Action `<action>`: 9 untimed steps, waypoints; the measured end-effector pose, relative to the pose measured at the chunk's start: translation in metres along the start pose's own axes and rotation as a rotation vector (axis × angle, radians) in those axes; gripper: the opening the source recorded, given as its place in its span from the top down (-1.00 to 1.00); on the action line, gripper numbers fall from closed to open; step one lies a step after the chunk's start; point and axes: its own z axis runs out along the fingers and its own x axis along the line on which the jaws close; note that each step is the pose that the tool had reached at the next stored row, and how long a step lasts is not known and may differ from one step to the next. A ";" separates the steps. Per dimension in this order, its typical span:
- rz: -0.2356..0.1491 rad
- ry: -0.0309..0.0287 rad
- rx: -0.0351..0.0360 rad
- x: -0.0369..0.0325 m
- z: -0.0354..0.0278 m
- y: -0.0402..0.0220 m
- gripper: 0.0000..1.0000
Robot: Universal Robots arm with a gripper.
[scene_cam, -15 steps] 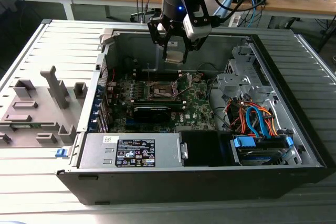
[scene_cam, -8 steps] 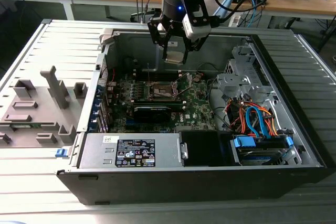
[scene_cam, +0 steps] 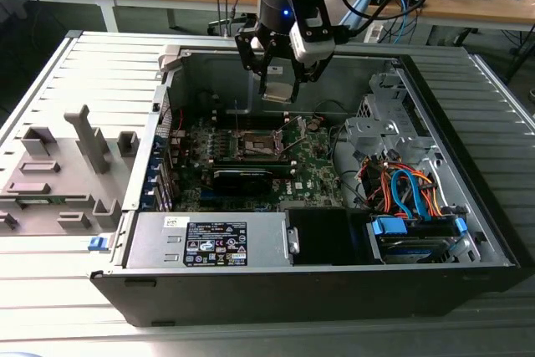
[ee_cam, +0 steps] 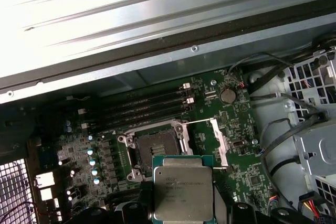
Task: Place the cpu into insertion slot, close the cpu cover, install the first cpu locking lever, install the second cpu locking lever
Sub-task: 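Place the cpu into insertion slot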
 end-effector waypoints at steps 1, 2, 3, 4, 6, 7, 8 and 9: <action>0.004 -0.0002 0.0005 0.0000 0.0000 0.0000 -0.09; 0.007 -0.0004 0.0010 0.0000 0.0001 0.0000 -0.09; 0.011 -0.0008 0.0019 0.0000 0.0002 0.0000 -0.09; 0.019 -0.0013 0.0035 0.0000 0.0001 0.0000 -0.09; 0.031 -0.0017 0.0041 0.0000 0.0002 -0.0001 -0.09; 0.037 -0.0019 0.0042 -0.0001 0.0002 0.0000 -0.09; 0.044 -0.0020 0.0042 0.0000 0.0003 0.0000 -0.09; 0.056 -0.0023 0.0043 0.0000 0.0002 0.0000 -0.09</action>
